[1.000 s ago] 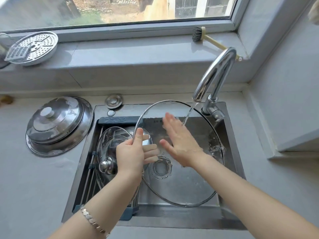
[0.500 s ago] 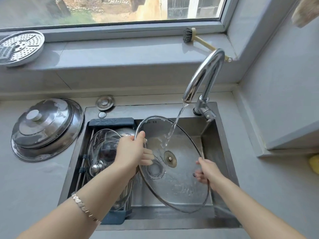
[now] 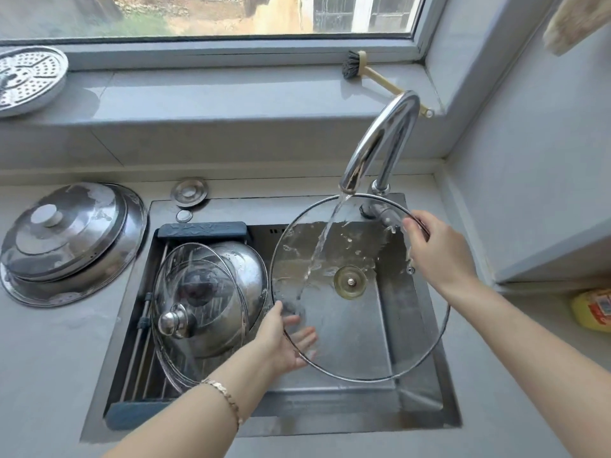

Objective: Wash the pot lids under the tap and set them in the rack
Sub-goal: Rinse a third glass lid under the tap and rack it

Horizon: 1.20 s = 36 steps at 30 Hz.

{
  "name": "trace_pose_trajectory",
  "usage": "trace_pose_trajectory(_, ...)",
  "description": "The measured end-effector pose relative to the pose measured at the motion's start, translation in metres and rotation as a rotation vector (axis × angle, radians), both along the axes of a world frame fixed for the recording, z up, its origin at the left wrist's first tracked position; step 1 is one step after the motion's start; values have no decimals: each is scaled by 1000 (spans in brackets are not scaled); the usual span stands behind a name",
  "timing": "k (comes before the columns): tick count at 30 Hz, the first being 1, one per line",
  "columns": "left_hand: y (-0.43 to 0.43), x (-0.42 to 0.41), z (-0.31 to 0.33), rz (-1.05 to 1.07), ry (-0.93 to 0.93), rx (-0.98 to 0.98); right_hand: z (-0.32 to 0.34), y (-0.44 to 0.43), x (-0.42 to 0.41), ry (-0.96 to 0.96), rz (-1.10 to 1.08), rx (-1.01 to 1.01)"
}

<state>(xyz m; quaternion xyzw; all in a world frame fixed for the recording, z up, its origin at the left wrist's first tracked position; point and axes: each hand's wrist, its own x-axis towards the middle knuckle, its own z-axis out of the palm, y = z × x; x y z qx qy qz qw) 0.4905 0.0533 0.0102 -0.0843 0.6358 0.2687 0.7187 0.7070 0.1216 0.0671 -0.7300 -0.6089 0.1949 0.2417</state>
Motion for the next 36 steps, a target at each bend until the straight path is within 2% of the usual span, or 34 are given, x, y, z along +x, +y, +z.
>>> trace_pose_trajectory(3, 10, -3, 4, 52, 23, 103, -5, 3, 3, 155, -39, 118)
trace_pose_trajectory(7, 20, -17, 33, -64, 281, 352, -31, -3, 8, 385, -251, 130)
trace_pose_trajectory(11, 30, -36, 71, -263, 513, 594, -60, -18, -5, 572, -412, 1)
trace_pose_trajectory(16, 40, -55, 101, -526, 802, 734, -87, -36, -37, 693, -368, -259)
trace_pose_trajectory(18, 43, -58, 108, -613, 877, 750, -96, -42, -44, 629, -245, -465)
trace_pose_trajectory(20, 43, -57, 112, -675, 912, 742, -96, -43, -50, 354, -48, -633)
trace_pose_trajectory(22, 39, -54, 111, -727, 926, 714, -77, -44, -56, 90, 153, -604)
trace_pose_trajectory(24, 35, -50, 107, -762, 927, 677, -43, -48, -68, 114, 385, -538)
trace_pose_trajectory(26, 34, -45, 101, -750, 893, 633, -6, -60, -81, 211, 644, -576)
trace_pose_trajectory(28, 37, -36, 96, -701, 802, 578, 15, -77, -92, 112, 812, -644)
trace_pose_trajectory(29, 39, -31, 96, -673, 747, 547, 19, -85, -95, -9, 829, -617)
trace_pose_trajectory(31, 40, -21, 97, -602, 636, 493, 19, -91, -97, -265, 766, -412)
trace_pose_trajectory(32, 41, -17, 97, -555, 590, 476, 18, -88, -94, -333, 706, -311)
trace_pose_trajectory(34, 43, -9, 97, -472, 511, 480, 17, -76, -82, -294, 594, -210)
trace_pose_trajectory(36, 44, -1, 94, -437, 434, 512, 23, -59, -62, -95, 445, -212)
